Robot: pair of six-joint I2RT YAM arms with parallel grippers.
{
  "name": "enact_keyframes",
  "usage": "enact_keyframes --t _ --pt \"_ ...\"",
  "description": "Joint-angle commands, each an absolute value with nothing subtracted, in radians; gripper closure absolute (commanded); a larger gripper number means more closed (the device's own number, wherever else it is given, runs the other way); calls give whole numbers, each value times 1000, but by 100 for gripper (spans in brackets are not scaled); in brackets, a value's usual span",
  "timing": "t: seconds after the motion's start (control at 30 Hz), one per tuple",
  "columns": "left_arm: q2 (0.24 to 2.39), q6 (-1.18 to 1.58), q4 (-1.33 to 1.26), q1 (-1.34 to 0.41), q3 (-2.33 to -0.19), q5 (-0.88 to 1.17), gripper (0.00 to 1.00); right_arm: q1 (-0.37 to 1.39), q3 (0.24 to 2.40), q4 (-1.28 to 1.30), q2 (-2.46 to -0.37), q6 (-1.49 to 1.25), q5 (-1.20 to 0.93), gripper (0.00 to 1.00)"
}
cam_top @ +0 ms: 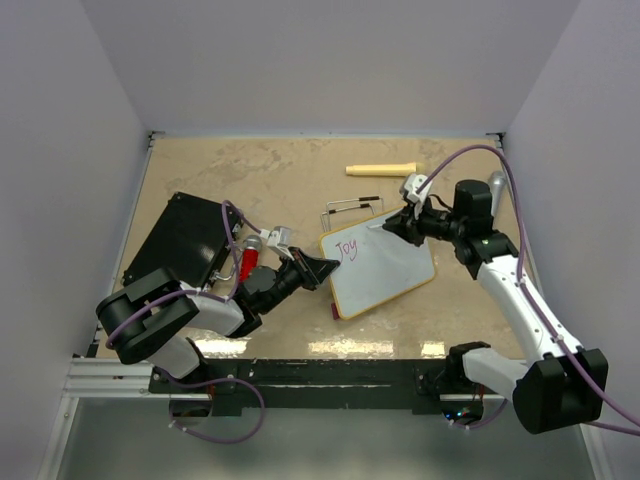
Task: Write a sentence on the whiteboard
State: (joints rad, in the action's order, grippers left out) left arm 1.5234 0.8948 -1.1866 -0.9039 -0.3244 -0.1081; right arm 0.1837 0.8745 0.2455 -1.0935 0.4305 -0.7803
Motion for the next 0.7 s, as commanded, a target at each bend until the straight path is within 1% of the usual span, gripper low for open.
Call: enact_keyframes --t 0.0,0.4,0.67 --pt "1523 818 -1160 -913 -348 -98 100 201 868 184 -1109 413 -744 100" --pt "1525 810 -1174 -911 -341 -98 100 236 867 199 -1150 429 -695 100" --pt "1526 816 -1173 -913 -333 -107 100 235 877 251 -1072 465 -756 100"
